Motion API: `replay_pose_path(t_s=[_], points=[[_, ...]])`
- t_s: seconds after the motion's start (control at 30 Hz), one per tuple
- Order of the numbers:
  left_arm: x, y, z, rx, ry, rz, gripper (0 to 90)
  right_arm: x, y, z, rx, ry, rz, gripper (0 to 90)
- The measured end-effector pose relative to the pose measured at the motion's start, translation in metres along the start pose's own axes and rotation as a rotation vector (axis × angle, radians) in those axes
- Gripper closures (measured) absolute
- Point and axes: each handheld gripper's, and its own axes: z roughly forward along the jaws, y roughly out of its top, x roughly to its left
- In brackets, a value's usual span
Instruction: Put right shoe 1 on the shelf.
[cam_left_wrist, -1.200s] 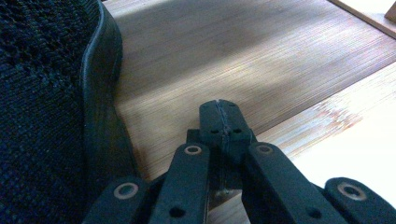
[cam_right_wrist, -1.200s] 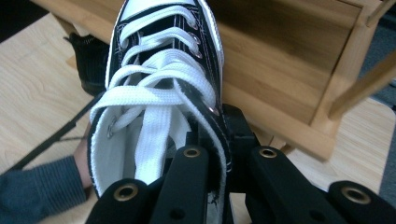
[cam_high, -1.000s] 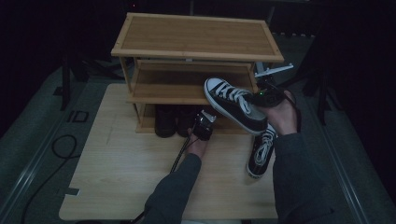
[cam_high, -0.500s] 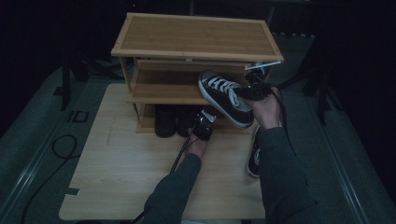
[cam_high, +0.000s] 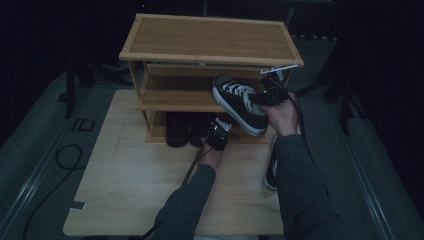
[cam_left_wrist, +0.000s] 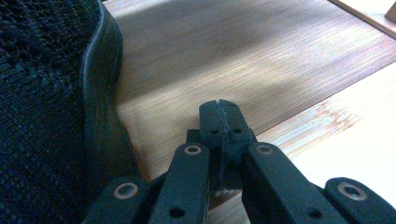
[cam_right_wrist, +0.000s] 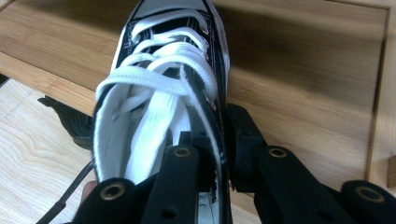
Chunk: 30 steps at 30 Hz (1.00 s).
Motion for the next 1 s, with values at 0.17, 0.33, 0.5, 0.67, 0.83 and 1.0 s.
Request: replay_pose_path(t_s=[0.17,0.33,0.5,0.67,0.83,1.0], points=[[0.0,0.0,0.0,0.0,-0.001,0.003,89.7,-0.002,0.001,-0.011,-0.03,0.007,-0.004,80.1],[0.0,0.0,0.0,0.0,0.0,0.002,89.7,-0.002,-0.001,-0.012,-0.049,0.027,-0.016,79.5],[0.0,0.0,0.0,0.0,0.001,0.0,89.7,0.0,-0.004,-0.014,-0.071,0.021,-0.028,79.4],[0.0,0.0,0.0,0.0,0.001,0.001,89.7,0.0,-0.004,-0.022,-0.106,0.028,-0.022,79.0],[0.0,0.0,0.0,0.0,-0.001,0.003,89.7,0.0,-0.002,-0.031,-0.128,0.027,-0.021,79.2],[0.0,0.0,0.0,0.0,-0.002,0.004,89.7,0.0,-0.003,-0.038,-0.149,0.021,-0.033,79.3]])
